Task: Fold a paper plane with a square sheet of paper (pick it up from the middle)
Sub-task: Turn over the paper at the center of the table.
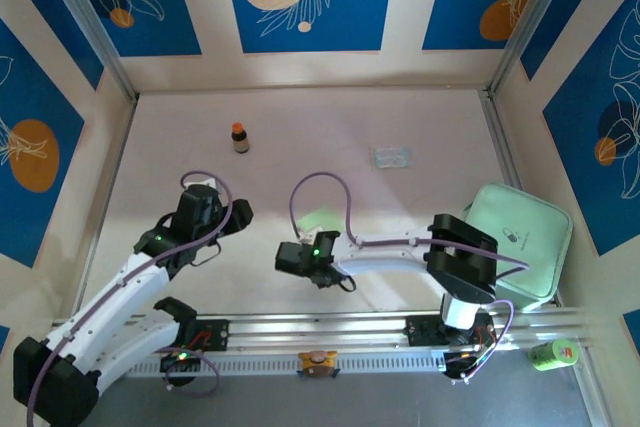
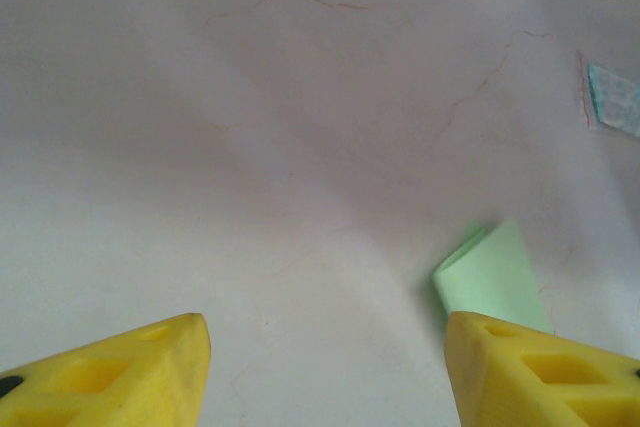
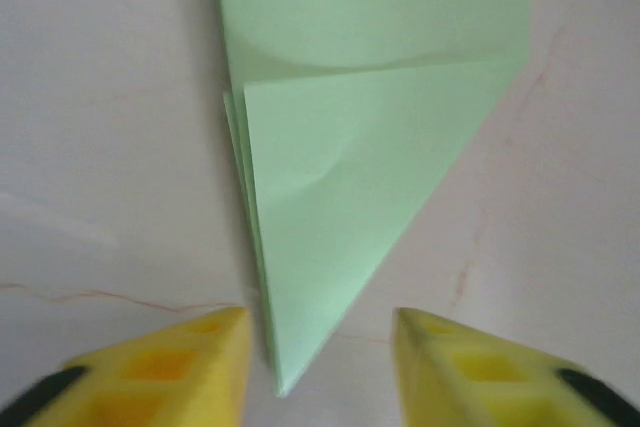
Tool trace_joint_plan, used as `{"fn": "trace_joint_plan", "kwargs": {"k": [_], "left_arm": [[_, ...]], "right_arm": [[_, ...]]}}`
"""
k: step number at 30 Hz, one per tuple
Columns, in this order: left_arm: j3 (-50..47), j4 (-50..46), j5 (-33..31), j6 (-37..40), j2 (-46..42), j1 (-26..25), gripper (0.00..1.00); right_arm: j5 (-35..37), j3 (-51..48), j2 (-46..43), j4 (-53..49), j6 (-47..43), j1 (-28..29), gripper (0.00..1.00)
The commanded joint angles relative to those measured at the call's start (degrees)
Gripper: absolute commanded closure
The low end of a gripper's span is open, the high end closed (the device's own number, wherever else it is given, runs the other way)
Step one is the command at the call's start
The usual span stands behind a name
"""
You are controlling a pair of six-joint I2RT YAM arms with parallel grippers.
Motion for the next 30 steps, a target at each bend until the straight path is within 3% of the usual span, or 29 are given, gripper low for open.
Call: {"fn": "trace_joint_plan", "kwargs": {"k": [1,5,9,16,24,30], "left_arm": [[-1.2,2.7,3.3,-1.5,2.1,0.4,0.41],[-1.2,7.2,8.6,-1.9,6.2,0.4,0.49],[-0.6,9.9,12.4,-2.3,10.4,0.4,0.58],[-0.4,12.7,17.1,-3.5,14.9,0.4,0.67],[-0.7,15.3,20.1,-4.4,16.3,0.3,0.69],[-0.9,15.2,20.3,-4.2,15.8,0.3,0.69]], "right_arm": [[-5.3,-3.8,-6.9,7.0,1.8,-2.4,0.53],[-16.7,-12.5,-15.5,18.9,2.3,-8.9,0.53],[-33.5,-22.9,-21.0,35.1,5.2,-18.9,0.65],[-43.3,-26.0,-19.9,41.7,4.8,-23.6,0.86],[-44.0,-24.1,-11.4,42.5,7.8,-24.0,0.89],[-40.1,-26.0,-9.7,44.1,17.8,-24.0,0.9]]}}
